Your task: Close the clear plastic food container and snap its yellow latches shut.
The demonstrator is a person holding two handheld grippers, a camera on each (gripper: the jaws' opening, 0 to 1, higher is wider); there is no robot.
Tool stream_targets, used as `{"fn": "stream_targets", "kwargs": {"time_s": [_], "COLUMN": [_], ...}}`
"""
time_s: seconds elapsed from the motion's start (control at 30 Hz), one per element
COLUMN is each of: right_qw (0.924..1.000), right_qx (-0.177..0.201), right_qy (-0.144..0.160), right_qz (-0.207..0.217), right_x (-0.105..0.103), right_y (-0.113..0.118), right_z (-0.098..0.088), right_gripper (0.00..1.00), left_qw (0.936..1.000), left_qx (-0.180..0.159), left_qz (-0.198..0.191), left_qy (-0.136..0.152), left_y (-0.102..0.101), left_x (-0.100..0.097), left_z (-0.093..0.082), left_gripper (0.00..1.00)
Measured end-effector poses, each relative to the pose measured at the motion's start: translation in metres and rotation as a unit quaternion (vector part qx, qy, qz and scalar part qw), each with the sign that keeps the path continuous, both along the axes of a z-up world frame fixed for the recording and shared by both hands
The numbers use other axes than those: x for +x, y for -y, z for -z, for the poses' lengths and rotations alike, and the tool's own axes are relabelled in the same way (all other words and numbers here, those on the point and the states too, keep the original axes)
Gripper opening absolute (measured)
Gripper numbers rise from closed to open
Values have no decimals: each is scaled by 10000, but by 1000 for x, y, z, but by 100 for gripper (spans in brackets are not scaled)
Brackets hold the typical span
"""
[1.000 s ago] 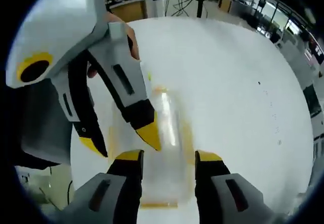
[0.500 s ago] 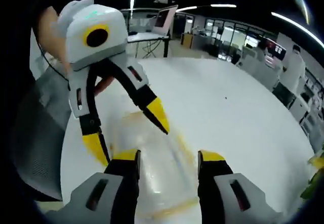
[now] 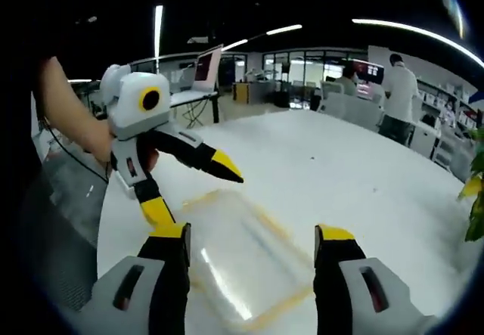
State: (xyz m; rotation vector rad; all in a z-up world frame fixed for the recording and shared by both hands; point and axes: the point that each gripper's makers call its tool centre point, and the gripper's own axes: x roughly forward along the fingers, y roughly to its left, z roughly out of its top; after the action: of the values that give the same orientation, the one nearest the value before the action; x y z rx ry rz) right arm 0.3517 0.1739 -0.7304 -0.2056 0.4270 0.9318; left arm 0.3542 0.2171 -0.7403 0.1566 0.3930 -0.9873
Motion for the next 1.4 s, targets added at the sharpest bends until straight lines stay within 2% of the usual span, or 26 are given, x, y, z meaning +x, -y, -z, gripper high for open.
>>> {"fn": "stream_targets", "kwargs": {"time_s": [0.17,0.3,0.37,0.47,0.53,0.57,0.6,0.77,0.83,0.9,0.97,1.0,1.07,1.1,1.13,1.23,1.4], "right_qw": [9995,9994,9978,9981,9981,9978,9974,9968,9950,9963,9963,9963,9964,9966,9970,9963,9962], "right_qx": [208,239,582,556,522,546,556,555,764,365,463,412,443,402,192,266,247], "right_qy": [25,-22,-188,-28,-40,49,300,224,53,305,243,29,-174,-212,-236,-281,-306], "right_qz": [217,244,253,281,324,361,360,539,649,712,675,753,706,690,717,767,774], "right_x": [1,-8,-15,-19,-21,-21,-18,-19,-23,-24,-30,-34,-40,-42,-44,-45,-43], "right_y": [8,9,6,10,12,15,16,25,27,35,35,38,35,35,39,39,38], "right_z": [2,6,4,8,11,12,8,19,22,29,35,45,56,61,70,77,84], "right_gripper": [83,88,89,93,95,96,96,99,99,95,95,95,96,95,93,91,88], "left_qw": [9998,9997,9987,9976,9971,9968,9967,9966,9972,9974,9971,9970,9966,9966,9968,9966,9941], "left_qx": [-150,-185,-335,-443,-460,-519,-533,-532,-441,-404,-330,-331,-362,-385,-364,-258,-411], "left_qz": [-107,-174,-325,-485,-581,-589,-592,-608,-569,-546,-590,-599,-595,-574,-559,-587,-808], "left_qy": [-32,-63,-185,-240,-159,-141,-166,-188,-225,-242,-348,-363,-432,-443,-436,-521,-589], "left_y": [-4,-7,-10,-15,-19,-19,-20,-19,-18,-18,-19,-18,-14,-12,-10,-10,-13], "left_x": [-4,-5,-6,-5,-4,-4,-4,-8,-11,-14,-17,-18,-21,-22,-23,-24,-19], "left_z": [3,9,10,13,14,14,15,20,28,34,41,43,45,45,47,59,61], "left_gripper": [72,78,82,88,94,97,98,98,98,98,98,98,98,98,98,98,92]}}
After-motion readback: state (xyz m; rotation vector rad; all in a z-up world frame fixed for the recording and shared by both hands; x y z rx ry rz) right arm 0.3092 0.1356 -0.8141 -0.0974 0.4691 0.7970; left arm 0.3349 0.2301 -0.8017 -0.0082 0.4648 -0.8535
